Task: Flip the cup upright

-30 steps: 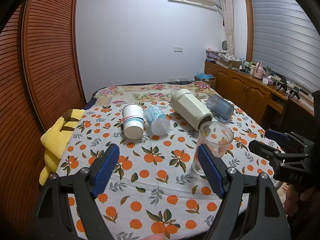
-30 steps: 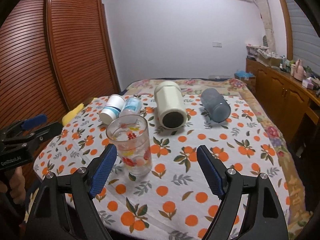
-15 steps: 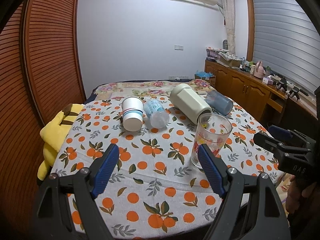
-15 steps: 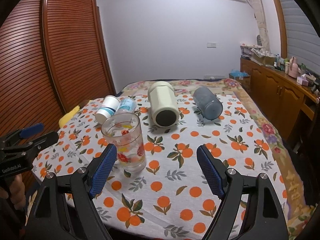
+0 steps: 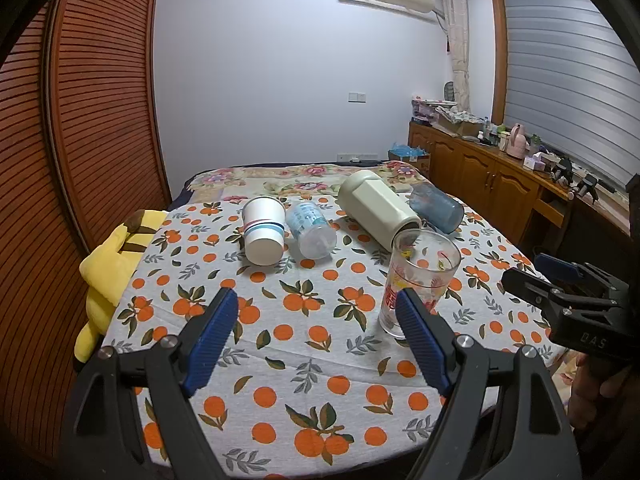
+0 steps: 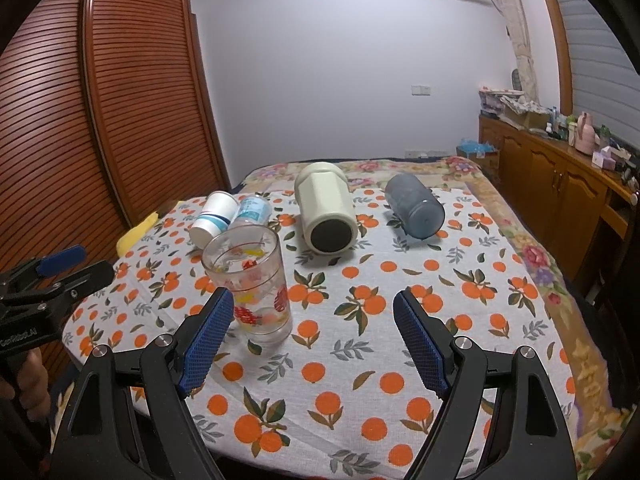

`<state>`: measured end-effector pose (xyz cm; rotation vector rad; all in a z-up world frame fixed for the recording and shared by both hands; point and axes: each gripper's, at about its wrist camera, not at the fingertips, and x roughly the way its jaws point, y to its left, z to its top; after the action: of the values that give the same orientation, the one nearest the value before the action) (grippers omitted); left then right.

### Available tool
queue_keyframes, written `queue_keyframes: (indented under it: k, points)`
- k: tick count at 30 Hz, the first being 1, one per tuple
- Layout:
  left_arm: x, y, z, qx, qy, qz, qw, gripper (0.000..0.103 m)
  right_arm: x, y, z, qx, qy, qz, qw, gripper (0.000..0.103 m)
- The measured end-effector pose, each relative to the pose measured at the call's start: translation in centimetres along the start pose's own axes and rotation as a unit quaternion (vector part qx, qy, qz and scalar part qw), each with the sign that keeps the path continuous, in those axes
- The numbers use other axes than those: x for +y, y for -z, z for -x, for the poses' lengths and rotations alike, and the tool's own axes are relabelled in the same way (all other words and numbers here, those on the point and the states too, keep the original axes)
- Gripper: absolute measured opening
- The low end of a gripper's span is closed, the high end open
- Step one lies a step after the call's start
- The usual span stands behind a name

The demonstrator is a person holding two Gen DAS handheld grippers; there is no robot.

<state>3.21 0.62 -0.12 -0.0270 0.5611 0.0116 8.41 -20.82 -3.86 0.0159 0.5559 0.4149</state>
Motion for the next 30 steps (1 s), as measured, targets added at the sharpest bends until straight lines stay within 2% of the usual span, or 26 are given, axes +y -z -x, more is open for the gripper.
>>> queue_keyframes:
  k: [30]
  points:
    - [-0.34,-0.21,0.06,-0.001,0.001,-0.002,1.0,0.081,-0.11,0.08,0.0,0.0,0.001,-0.001,1.0,0.084]
